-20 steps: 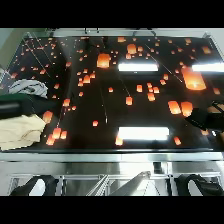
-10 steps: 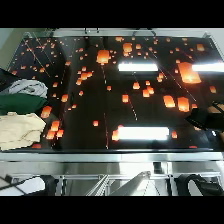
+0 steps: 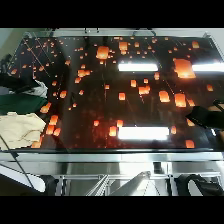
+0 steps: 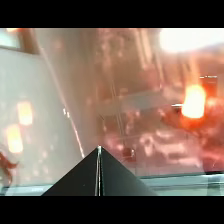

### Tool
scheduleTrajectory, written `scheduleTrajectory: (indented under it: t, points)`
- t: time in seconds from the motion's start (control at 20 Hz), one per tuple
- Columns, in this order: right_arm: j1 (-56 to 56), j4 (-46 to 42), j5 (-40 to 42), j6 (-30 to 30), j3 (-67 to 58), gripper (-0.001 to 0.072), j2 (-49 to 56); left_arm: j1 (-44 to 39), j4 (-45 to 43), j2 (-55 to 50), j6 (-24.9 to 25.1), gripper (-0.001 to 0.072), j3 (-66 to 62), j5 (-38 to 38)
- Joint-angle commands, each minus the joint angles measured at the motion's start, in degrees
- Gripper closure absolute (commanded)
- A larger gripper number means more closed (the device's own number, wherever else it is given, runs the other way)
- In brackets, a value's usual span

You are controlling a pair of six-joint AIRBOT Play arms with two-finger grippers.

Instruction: Fold the shirts.

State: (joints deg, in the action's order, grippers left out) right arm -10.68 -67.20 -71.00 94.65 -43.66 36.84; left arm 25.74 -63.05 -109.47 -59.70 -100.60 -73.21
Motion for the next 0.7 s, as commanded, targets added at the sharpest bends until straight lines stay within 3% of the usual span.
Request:
scheduleTrajectory:
  t: [0.0, 0.1, 0.2, 0.35, 0.55, 0.65]
  points:
    - [0.04, 0.00, 1.53, 0.00, 0.02, 0.0696, -0.04, -2.14, -9.53, -5.35, -3.58, 0.0001, -4.35, -4.26]
    - [0.04, 0.00, 1.60, 0.02, 0.02, 0.0696, -0.04, -2.34, -9.40, -6.23, -4.48, 0.0388, -6.69, -5.68]
    - [0.04, 0.00, 1.60, 0.00, 0.02, 0.0696, -0.04, -3.32, -5.22, -5.68, -3.56, 0.0701, -9.92, -8.00]
    - [0.04, 0.00, 1.64, 0.00, 0.02, 0.0696, -0.04, -6.21, 10.14, -2.73, -1.77, 0.0694, -17.14, -10.19]
    - [0.04, 0.00, 1.81, 0.00, 0.02, 0.0696, -0.04, -13.38, 37.97, 6.58, -0.74, 0.0690, -19.43, -5.73]
    - [0.04, -0.02, 1.79, -0.02, 0.02, 0.0696, -0.04, -18.36, 41.38, 11.02, -0.79, 0.0686, -19.37, -5.11]
